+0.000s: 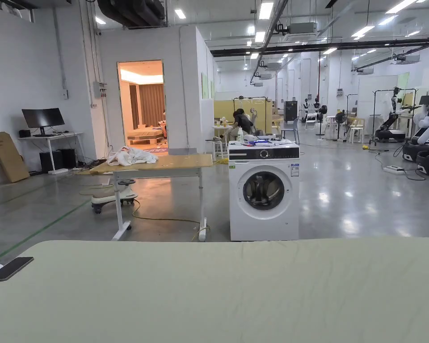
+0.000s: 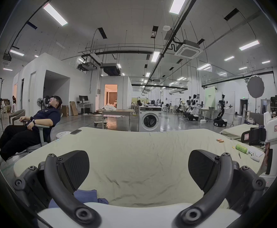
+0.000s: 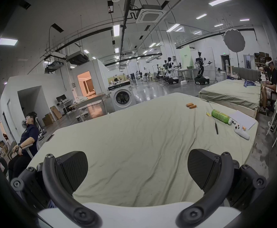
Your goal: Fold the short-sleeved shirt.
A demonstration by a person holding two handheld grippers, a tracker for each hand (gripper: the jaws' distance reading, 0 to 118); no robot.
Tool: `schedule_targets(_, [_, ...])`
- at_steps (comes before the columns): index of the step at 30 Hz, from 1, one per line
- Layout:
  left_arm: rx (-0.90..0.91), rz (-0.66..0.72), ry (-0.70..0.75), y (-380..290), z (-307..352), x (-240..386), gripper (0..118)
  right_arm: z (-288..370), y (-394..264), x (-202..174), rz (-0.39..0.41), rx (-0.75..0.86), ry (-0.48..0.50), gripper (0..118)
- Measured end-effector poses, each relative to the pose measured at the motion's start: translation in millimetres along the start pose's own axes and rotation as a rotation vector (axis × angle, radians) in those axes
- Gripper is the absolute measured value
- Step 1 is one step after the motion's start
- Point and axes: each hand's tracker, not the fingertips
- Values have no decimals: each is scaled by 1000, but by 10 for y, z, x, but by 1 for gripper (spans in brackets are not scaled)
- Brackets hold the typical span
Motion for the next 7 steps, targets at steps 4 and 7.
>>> schedule_targets(4, [-7,-16,0,-11,-7,18,118,-35,6,30,-18,3,-14,118])
schedule_targets(7, [-15,-12,-2,-41,-26,25,118,-63,-9,46,-12,13,-41,118])
